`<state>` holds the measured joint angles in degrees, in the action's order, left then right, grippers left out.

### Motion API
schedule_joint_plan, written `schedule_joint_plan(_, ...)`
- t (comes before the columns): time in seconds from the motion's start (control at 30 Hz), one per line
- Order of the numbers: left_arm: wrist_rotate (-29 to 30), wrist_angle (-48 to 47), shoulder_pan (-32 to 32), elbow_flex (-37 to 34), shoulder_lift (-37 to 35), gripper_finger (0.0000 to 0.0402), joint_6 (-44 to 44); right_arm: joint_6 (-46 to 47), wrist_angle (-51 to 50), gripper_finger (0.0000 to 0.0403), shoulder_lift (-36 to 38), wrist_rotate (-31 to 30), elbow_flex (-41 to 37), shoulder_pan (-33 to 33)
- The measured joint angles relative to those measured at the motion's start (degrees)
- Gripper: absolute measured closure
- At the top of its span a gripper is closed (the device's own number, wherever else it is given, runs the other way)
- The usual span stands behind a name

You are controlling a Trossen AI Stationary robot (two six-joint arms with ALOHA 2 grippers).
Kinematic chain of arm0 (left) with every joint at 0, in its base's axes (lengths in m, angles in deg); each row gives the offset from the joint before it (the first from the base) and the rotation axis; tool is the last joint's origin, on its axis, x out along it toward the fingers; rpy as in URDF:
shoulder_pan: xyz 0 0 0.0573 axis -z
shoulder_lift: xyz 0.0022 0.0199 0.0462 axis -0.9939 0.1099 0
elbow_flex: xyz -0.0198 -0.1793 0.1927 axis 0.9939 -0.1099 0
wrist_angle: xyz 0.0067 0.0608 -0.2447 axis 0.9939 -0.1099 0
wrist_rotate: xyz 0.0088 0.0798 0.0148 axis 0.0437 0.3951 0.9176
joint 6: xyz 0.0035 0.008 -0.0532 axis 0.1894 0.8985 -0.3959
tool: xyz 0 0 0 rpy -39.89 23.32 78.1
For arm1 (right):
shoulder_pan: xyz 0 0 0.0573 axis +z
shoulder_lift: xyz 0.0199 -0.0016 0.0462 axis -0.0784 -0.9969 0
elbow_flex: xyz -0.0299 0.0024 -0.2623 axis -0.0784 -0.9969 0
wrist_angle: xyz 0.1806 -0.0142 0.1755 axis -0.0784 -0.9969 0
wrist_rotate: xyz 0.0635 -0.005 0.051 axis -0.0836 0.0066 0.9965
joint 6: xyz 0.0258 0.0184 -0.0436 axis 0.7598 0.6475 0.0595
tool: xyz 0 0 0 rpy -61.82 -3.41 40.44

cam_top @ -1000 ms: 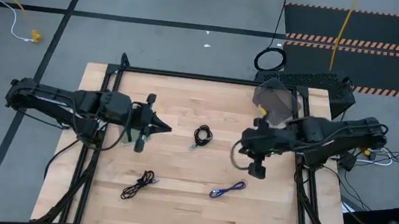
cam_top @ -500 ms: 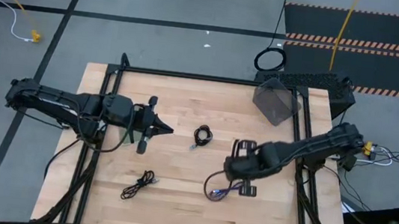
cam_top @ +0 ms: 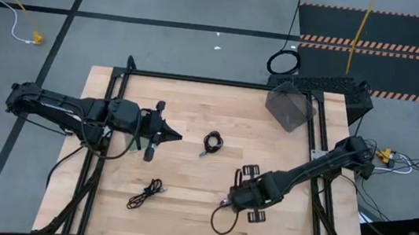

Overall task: Pick and place USB-C Cables
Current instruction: Put the purple charger cable into the black bin

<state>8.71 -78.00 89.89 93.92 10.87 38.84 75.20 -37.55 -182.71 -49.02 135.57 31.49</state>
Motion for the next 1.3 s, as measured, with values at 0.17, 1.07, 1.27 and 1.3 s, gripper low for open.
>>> schedule_joint_plan(0.17,0.0,0.0,0.0,0.0,0.0,0.0376,0.0,-0.5,6.8,0.0305,0.3,0.2,-6.4,0.5)
schedule_joint_plan(1.07,0.1,0.0,0.0,0.0,0.0,0.0376,0.6,-2.5,32.5,0.023,0.3,4.5,-22.7,-0.8)
schedule_joint_plan(1.27,0.0,0.0,0.0,0.0,0.0,0.0376,1.3,-3.0,33.5,0.0243,0.3,4.3,-23.7,-0.8)
schedule_joint_plan(1.3,0.0,0.0,0.0,0.0,0.0,0.0376,1.4,-3.1,33.7,0.0246,0.3,4.3,-23.9,-0.8)
